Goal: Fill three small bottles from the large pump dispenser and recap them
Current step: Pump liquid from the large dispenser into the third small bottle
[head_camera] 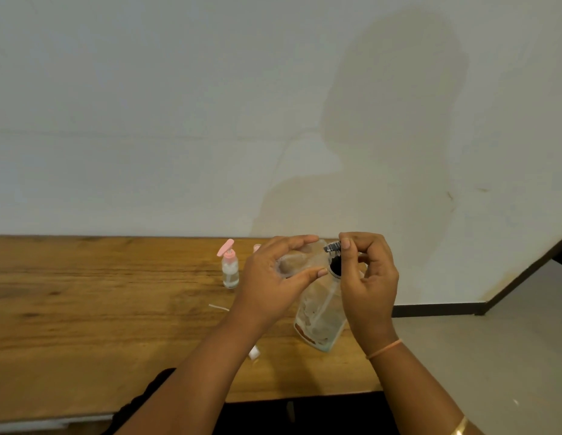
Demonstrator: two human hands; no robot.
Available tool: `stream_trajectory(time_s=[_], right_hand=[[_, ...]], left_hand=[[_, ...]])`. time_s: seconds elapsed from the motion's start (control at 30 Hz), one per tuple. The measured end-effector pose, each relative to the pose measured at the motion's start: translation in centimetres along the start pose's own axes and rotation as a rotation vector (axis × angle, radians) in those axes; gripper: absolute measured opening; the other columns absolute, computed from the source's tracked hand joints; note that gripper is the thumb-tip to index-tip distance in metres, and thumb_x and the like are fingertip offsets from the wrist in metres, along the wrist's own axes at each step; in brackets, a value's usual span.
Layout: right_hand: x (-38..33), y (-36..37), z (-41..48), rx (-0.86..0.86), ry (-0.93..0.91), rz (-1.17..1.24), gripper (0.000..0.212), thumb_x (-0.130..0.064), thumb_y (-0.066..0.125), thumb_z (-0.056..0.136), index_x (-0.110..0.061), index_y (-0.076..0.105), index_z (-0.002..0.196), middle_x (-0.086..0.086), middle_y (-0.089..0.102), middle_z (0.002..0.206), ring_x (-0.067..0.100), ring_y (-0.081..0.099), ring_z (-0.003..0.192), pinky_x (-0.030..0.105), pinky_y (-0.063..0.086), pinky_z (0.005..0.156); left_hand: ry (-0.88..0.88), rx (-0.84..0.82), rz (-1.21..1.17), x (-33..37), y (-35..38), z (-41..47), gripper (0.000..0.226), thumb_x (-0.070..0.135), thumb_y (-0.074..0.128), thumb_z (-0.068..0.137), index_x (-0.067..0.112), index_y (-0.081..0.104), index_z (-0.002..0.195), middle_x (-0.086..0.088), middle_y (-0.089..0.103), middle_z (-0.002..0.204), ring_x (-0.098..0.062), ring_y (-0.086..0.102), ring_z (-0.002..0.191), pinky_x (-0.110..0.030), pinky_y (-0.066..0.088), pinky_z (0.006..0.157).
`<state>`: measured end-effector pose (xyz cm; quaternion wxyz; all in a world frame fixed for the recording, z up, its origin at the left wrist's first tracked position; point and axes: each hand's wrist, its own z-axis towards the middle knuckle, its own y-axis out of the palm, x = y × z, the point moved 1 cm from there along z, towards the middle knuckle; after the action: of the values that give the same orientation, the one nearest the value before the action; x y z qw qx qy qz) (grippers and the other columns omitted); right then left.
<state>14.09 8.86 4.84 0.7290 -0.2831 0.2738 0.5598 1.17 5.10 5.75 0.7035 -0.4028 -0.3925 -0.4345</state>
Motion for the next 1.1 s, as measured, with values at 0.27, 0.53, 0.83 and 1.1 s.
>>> stream_trajectory(time_s=[0.27, 0.53, 0.83, 1.1], right_hand=[[-1.1, 0.4, 0.1, 0.064, 0.050, 0.055, 0.015, -0.020, 0.055, 0.091, -0.033, 0.058, 0.084, -0.004, 0.061, 0.082, 0.011, 0.060, 0.078, 0.021, 0.051, 0.069], [0.4, -0.1, 0.1, 0.013, -0.071, -0.108, 0.014, -0.025, 0.049, 0.091, -0.039, 0.051, 0.087, -0.016, 0.056, 0.086, 0.005, 0.055, 0.082, 0.027, 0.049, 0.070], [-0.8, 0.2, 0.4, 0.046, 0.081, 0.058, 0.009, -0.028, 0.053, 0.089, -0.031, 0.060, 0.085, 0.000, 0.064, 0.083, 0.015, 0.062, 0.082, 0.027, 0.052, 0.072], [0.2, 0.0, -0.4, -0.007, 0.057, 0.028, 0.009, -0.029, 0.051, 0.091, -0.033, 0.058, 0.087, 0.001, 0.061, 0.083, 0.014, 0.060, 0.079, 0.030, 0.053, 0.069]], left_hand=[[0.056, 0.016, 0.015, 0.4, -0.3, -0.1, 0.041, 0.042, 0.072, 0.063, 0.049, 0.058, 0.101, 0.021, 0.062, 0.099, 0.013, 0.053, 0.101, 0.000, 0.042, 0.074], [-0.010, -0.018, 0.024, -0.4, -0.2, 0.1, 0.043, 0.034, 0.080, 0.067, 0.054, 0.058, 0.098, 0.020, 0.064, 0.099, 0.010, 0.054, 0.101, -0.010, 0.047, 0.079], [0.059, 0.028, -0.002, 0.2, 0.0, 0.0, 0.041, 0.037, 0.075, 0.066, 0.046, 0.059, 0.102, 0.020, 0.063, 0.100, 0.012, 0.054, 0.101, -0.004, 0.044, 0.079], [0.002, 0.028, -0.011, -0.6, 0.2, -0.5, 0.045, 0.024, 0.081, 0.069, 0.048, 0.058, 0.099, 0.021, 0.061, 0.101, 0.015, 0.052, 0.100, 0.000, 0.042, 0.073]])
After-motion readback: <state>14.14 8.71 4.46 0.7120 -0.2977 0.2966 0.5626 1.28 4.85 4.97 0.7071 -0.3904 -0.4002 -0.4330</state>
